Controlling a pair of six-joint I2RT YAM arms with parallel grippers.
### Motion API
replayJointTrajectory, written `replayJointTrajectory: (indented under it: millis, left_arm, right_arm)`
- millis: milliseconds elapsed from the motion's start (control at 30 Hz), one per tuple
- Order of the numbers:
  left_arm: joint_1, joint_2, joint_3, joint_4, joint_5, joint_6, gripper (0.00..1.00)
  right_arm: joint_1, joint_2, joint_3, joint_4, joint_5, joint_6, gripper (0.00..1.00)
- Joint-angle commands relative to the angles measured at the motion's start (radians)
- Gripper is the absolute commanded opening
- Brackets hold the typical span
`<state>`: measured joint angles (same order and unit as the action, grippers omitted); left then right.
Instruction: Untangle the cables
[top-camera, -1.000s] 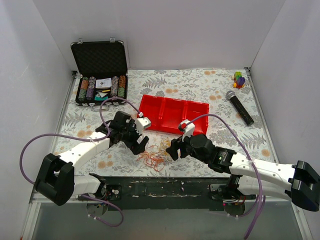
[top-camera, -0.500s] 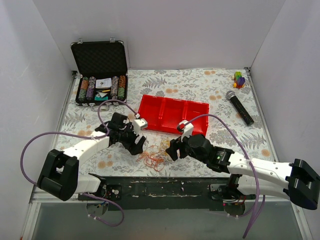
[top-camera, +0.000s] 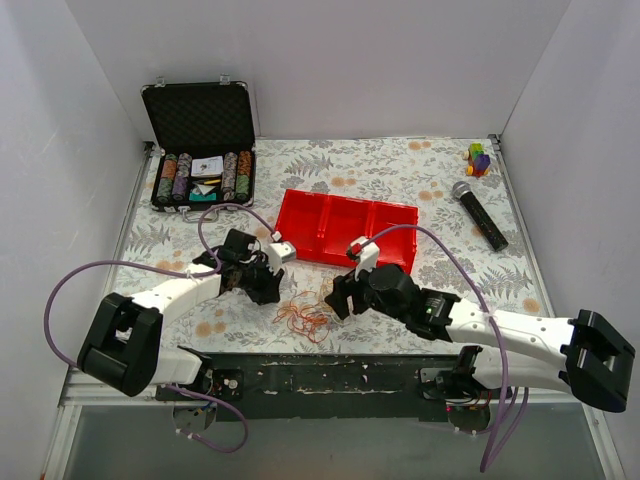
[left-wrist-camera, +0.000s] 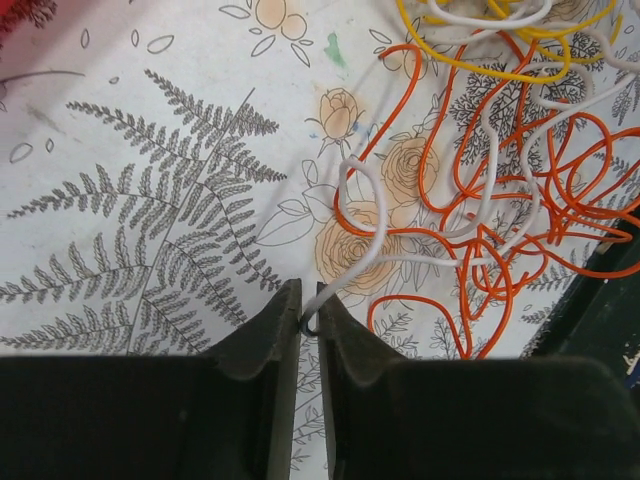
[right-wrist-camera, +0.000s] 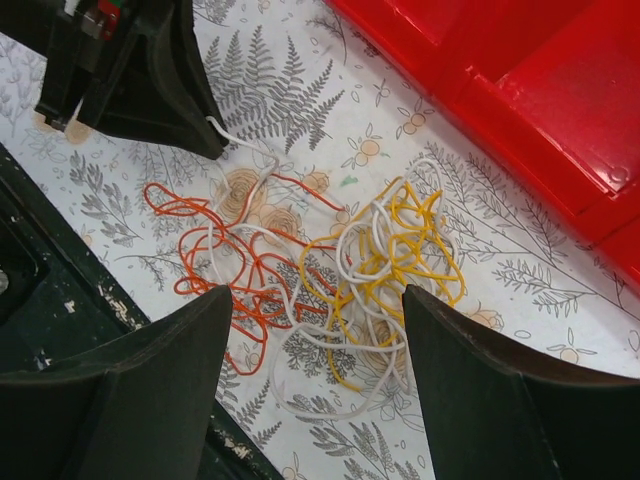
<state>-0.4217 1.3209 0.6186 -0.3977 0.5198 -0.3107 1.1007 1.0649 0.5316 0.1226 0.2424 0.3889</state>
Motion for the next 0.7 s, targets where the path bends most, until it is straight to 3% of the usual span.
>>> replayJointTrajectory:
  millis: [0, 67, 400, 667]
  left_arm:
    - [0.003, -0.037, 0.052, 0.025, -0.006, -0.013, 0.06]
    - [0.003, -0.06, 0.12, -0.022, 0.003, -0.021, 0.0]
    - [0.003, -0.164, 0.493, -0.329, 0.112, -0.039, 0.0]
    - [0.001, -0.177, 0.647, -0.438, 0.223, -0.117, 0.0]
  right_arm:
    - [0.004, 0.021, 0.068, 0.075, -0.038, -0.01, 0.77]
    - [0.005, 0.032, 0.077, 0.089, -0.052, -0.013, 0.78]
    - [0.048, 0.164, 0.189, 0.146, -0.106, -0.035, 0.8]
    - [0.103, 0.247, 0.292, 0.236, -0.006, -0.071, 0.8]
